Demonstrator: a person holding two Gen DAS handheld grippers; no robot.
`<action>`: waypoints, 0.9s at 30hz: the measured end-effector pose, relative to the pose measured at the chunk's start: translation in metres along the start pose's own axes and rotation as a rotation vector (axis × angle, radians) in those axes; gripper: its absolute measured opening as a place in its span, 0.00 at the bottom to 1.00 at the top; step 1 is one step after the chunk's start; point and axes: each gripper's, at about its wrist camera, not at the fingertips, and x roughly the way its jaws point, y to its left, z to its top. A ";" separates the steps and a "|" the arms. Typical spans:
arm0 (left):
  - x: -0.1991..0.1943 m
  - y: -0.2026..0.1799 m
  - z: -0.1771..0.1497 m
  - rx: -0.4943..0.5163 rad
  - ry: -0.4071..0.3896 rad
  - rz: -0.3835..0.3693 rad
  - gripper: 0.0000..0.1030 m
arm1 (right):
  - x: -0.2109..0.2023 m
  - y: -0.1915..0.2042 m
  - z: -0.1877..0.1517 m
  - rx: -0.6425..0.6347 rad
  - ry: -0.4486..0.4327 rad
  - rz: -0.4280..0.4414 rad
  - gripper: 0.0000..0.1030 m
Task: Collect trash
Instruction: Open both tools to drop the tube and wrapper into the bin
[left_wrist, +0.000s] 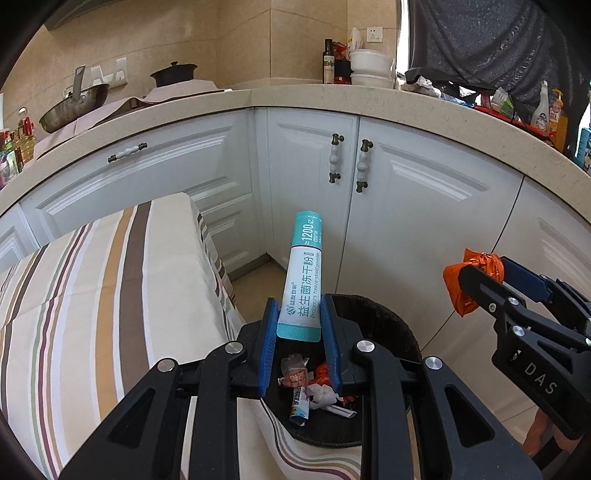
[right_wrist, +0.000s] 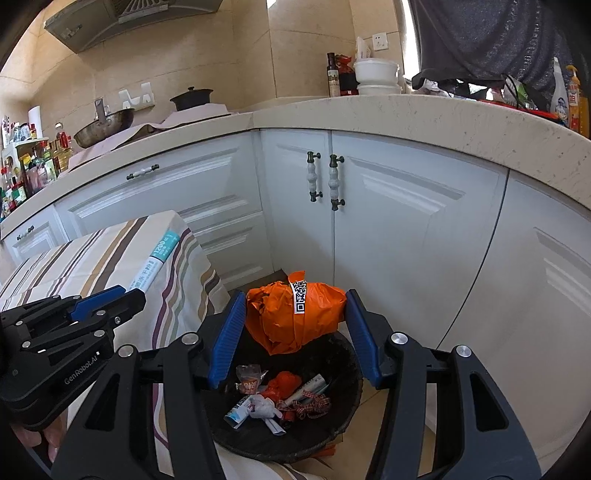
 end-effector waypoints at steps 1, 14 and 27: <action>0.001 0.000 0.000 0.001 0.004 0.000 0.24 | 0.002 0.000 0.000 -0.001 0.004 0.001 0.52; 0.025 -0.007 0.007 0.013 0.077 -0.007 0.24 | 0.040 -0.007 -0.002 0.026 0.049 -0.001 0.52; 0.028 -0.006 0.009 -0.009 0.092 -0.012 0.37 | 0.043 -0.008 0.000 0.026 0.049 -0.017 0.61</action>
